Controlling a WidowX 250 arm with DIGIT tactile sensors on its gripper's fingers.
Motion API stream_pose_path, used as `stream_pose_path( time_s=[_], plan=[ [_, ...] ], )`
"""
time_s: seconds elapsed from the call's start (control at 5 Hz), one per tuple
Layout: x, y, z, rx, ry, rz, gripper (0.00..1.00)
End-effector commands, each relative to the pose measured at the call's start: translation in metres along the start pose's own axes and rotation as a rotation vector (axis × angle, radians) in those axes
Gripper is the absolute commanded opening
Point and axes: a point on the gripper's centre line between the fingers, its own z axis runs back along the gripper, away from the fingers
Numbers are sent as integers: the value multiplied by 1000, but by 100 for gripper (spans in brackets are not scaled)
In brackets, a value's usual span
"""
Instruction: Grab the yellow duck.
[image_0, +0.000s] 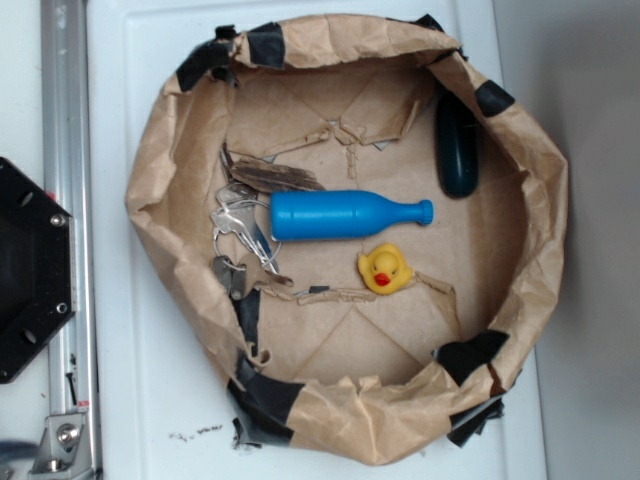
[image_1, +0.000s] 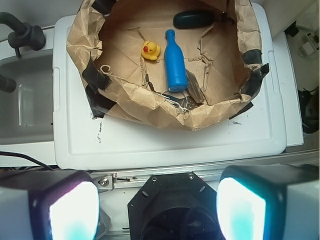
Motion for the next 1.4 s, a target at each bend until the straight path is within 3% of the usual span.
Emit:
stream_pose_path(
  time_s=[0.0,0.2,0.4,0.6,0.8,1.0,1.2],
  plan=[
    [0,0,0,0,0,0,100],
    [47,14,-37,18,-110,-91,100],
    [84,33,-74,23,-81,-185,100],
    [124,51,-102,16,-99,-268,100],
    [155,47,-133,60,-105,-442,100],
    [158,-4,-174,66,-103,-697,100],
    [146,-38,-192,26,-118,-925,100]
  ],
)
